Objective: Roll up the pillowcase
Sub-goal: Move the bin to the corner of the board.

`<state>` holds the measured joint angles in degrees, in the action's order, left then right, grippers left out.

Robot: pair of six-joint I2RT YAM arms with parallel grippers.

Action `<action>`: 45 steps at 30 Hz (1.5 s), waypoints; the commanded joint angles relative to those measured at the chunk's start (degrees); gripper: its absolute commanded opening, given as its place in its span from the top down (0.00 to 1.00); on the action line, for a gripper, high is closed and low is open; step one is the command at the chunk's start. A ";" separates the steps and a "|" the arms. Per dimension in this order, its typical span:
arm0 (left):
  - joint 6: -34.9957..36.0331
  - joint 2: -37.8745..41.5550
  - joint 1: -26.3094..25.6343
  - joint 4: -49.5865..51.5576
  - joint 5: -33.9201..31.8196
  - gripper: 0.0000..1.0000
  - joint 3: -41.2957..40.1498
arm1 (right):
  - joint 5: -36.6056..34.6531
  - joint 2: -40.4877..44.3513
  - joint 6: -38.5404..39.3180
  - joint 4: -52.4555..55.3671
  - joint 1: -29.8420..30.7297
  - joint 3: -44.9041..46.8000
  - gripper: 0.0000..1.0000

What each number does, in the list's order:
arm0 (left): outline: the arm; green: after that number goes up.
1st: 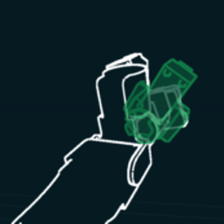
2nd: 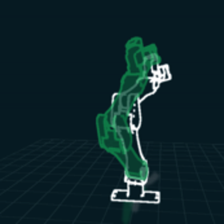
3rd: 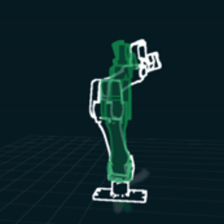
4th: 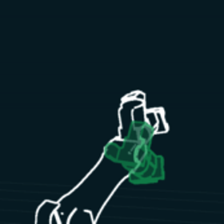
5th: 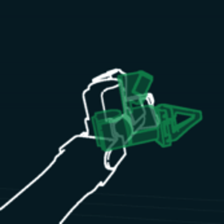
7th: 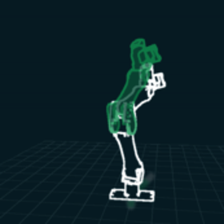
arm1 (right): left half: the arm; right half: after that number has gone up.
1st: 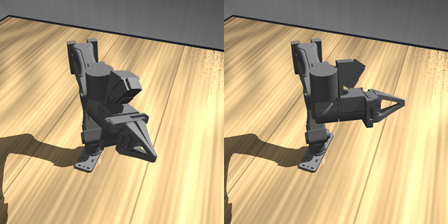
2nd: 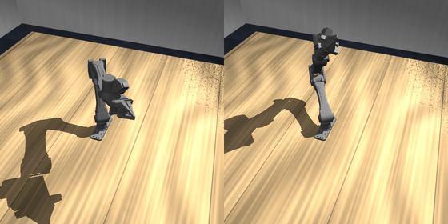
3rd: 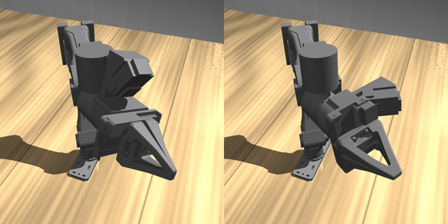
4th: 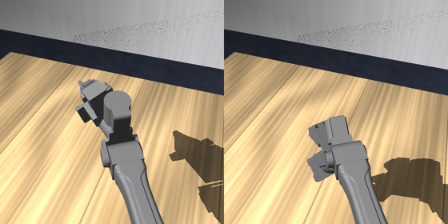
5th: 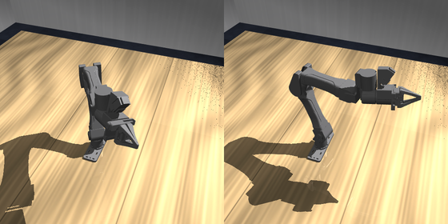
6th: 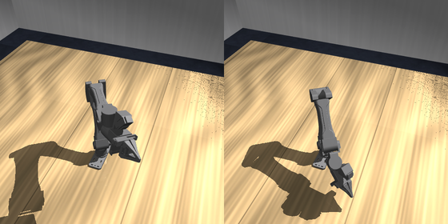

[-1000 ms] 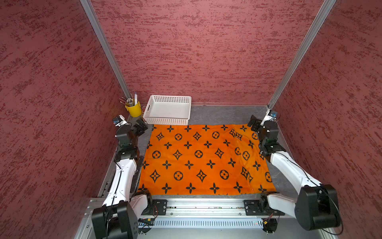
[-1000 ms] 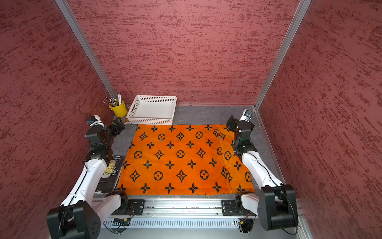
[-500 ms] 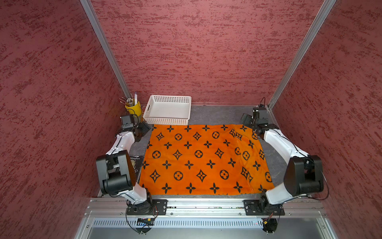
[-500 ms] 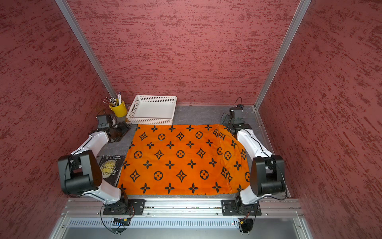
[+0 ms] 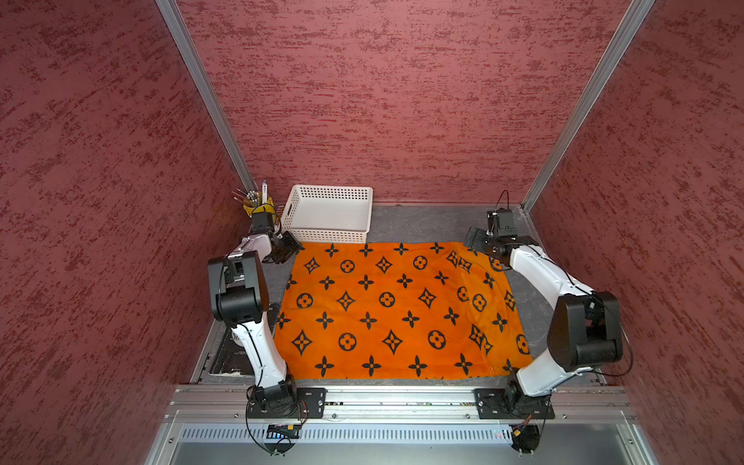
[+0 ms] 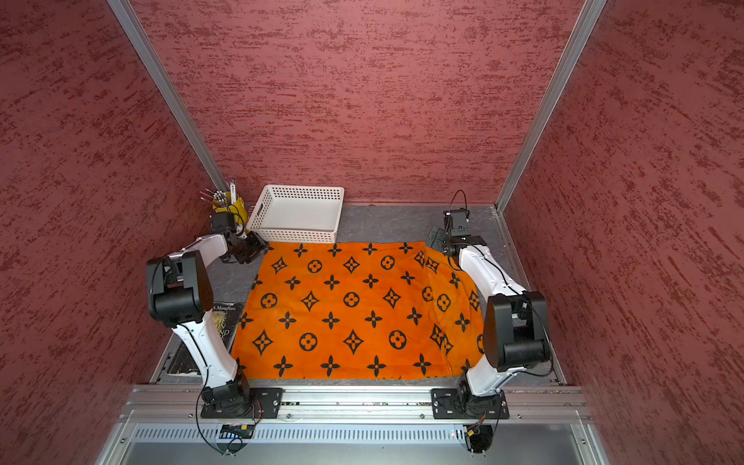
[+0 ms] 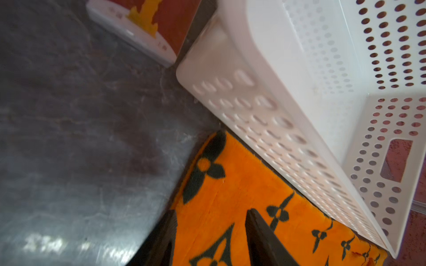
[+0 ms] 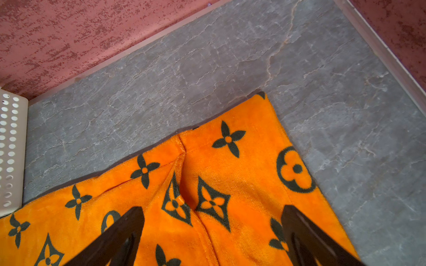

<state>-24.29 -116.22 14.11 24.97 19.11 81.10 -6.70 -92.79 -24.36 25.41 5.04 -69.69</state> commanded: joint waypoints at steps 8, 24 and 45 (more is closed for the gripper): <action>2.75 -6.54 -2.00 1.41 -0.50 0.47 6.44 | -1.00 -2.66 0.75 2.99 0.08 -4.66 0.01; 0.70 -6.04 -1.90 -0.03 -0.13 0.98 5.50 | 4.04 -20.41 -3.34 13.90 -7.40 -20.29 0.29; -0.34 -5.24 -1.00 0.83 -0.30 1.00 5.10 | 3.09 -44.44 -2.27 27.30 -11.28 -48.42 0.45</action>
<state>-24.21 -122.67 12.69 25.32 18.57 86.83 -2.63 -136.33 -26.52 49.32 -5.82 -116.31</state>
